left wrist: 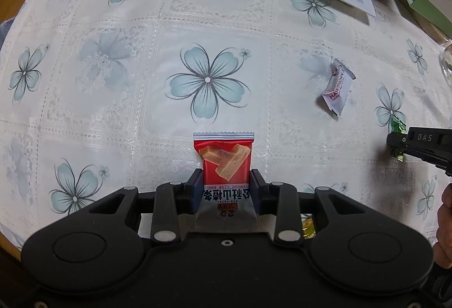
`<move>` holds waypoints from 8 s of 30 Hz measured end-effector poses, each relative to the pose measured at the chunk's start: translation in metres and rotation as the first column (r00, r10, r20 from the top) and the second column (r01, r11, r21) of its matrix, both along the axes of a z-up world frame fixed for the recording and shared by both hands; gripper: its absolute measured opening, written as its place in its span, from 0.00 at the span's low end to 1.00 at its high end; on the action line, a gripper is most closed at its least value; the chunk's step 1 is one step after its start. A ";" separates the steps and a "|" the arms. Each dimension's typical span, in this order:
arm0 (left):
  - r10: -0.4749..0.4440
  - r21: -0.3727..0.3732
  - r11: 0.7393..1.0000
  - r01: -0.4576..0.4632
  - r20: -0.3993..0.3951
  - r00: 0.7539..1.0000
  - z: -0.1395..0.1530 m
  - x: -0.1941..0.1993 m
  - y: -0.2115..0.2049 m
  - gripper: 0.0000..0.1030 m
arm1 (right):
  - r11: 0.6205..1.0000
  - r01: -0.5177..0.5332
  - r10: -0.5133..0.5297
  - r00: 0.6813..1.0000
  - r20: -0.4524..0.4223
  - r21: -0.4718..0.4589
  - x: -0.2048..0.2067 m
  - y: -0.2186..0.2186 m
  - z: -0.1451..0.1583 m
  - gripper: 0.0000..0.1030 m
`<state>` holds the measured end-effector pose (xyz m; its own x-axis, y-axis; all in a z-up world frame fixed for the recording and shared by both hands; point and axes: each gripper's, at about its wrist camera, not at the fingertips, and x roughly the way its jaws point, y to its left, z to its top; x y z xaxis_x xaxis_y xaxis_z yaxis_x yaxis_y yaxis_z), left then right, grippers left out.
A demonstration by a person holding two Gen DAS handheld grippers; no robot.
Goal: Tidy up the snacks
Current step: 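Lift both held packets and carry them toward the gold tray, then open the right tool to drop the green candy while the left tool releases the red packet, then move the left tool to the gold foil candy and close on it, then grasp the white Hawthorn Strip packet with the right tool while the left tool holds the gold candy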
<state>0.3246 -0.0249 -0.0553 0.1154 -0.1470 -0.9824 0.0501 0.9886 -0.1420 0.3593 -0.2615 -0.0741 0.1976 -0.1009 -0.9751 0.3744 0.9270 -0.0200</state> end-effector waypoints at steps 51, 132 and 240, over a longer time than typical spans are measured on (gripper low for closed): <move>0.007 -0.054 0.998 0.012 0.332 0.943 0.046 -0.175 0.047 0.42 | 0.985 -0.126 0.069 0.917 0.393 0.120 -0.243 0.026 0.081 0.20; -0.050 0.119 0.993 0.010 0.339 0.939 0.026 -0.204 0.029 0.42 | 0.950 -0.231 0.175 0.951 0.257 0.209 -0.261 0.064 0.036 0.25; -0.253 0.093 0.967 0.237 0.254 0.934 0.014 -0.054 -0.046 0.27 | 0.956 -0.028 -0.021 0.987 0.162 0.291 -0.039 -0.003 0.033 0.32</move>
<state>0.2703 -0.0714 -0.0409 0.3372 -0.1449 -0.9302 0.3188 0.9473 -0.0320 0.3201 -0.2641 -0.0413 0.3550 0.1838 -0.9166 0.3469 0.8846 0.3117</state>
